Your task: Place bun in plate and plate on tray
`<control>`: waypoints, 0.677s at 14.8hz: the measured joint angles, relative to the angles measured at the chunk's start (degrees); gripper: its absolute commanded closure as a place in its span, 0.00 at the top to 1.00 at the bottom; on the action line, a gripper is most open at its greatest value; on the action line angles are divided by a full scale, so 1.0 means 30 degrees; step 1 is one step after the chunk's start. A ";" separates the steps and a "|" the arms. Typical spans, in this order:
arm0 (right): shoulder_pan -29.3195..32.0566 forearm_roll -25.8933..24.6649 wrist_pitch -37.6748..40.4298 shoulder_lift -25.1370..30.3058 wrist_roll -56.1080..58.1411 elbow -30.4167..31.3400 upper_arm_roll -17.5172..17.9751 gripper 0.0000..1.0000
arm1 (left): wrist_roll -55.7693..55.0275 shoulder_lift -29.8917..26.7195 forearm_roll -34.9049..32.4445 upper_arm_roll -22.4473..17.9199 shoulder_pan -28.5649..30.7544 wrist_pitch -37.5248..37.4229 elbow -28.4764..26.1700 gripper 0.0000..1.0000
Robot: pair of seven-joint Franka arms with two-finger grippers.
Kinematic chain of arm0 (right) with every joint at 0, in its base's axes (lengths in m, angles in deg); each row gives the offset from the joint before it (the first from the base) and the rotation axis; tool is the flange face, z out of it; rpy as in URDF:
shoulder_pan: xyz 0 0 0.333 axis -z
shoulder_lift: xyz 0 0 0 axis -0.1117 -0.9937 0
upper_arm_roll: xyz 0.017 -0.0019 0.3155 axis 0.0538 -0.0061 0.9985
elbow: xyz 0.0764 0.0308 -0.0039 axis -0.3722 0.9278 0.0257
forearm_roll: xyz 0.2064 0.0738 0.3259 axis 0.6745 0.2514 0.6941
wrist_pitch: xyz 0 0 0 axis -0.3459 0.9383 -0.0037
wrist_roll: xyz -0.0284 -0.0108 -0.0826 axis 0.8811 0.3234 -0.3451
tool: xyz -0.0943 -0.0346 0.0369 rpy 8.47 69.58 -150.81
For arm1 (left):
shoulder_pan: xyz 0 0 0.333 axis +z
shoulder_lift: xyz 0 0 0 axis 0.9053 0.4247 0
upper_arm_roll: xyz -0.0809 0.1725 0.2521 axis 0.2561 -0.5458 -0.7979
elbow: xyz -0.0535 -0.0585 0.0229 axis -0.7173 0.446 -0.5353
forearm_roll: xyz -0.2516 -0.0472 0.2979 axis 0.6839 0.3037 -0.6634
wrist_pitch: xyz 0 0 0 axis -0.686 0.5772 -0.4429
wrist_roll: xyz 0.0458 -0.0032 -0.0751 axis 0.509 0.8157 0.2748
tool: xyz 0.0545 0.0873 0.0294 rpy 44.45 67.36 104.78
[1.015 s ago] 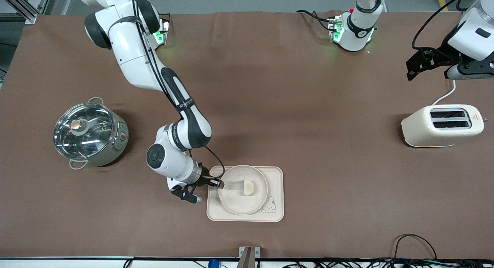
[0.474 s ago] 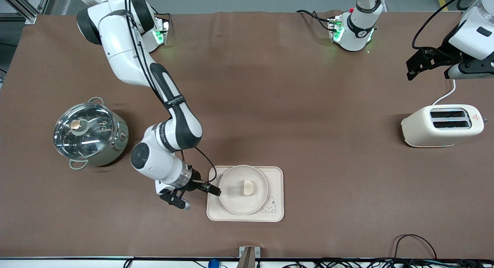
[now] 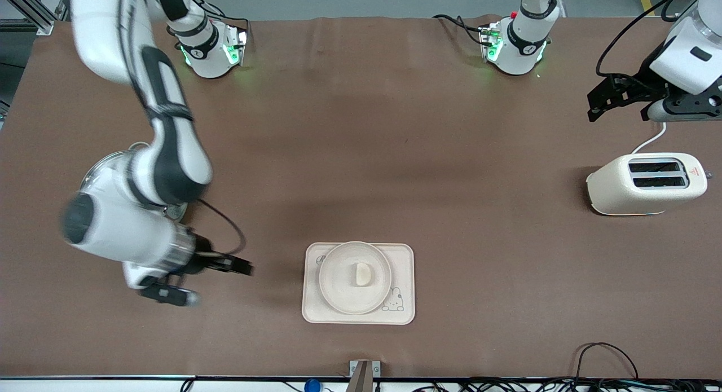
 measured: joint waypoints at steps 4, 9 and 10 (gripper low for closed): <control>0.0223 -0.2623 0.3578 0.3799 0.3025 0.1939 -0.1347 1.00 | 0.0000 0.0074 0.0000 0.0044 -0.0029 0.0016 0.0041 1.00; 0.0162 -0.5065 0.6685 0.6261 0.3235 0.3048 -0.1595 1.00 | 0.0000 0.0018 0.0000 0.0041 -0.0026 0.0015 0.0192 1.00; 0.0165 -0.5164 0.7287 0.6672 0.3251 0.3127 -0.1815 1.00 | 0.0000 0.0012 0.0000 0.0039 -0.0023 0.0015 0.0197 1.00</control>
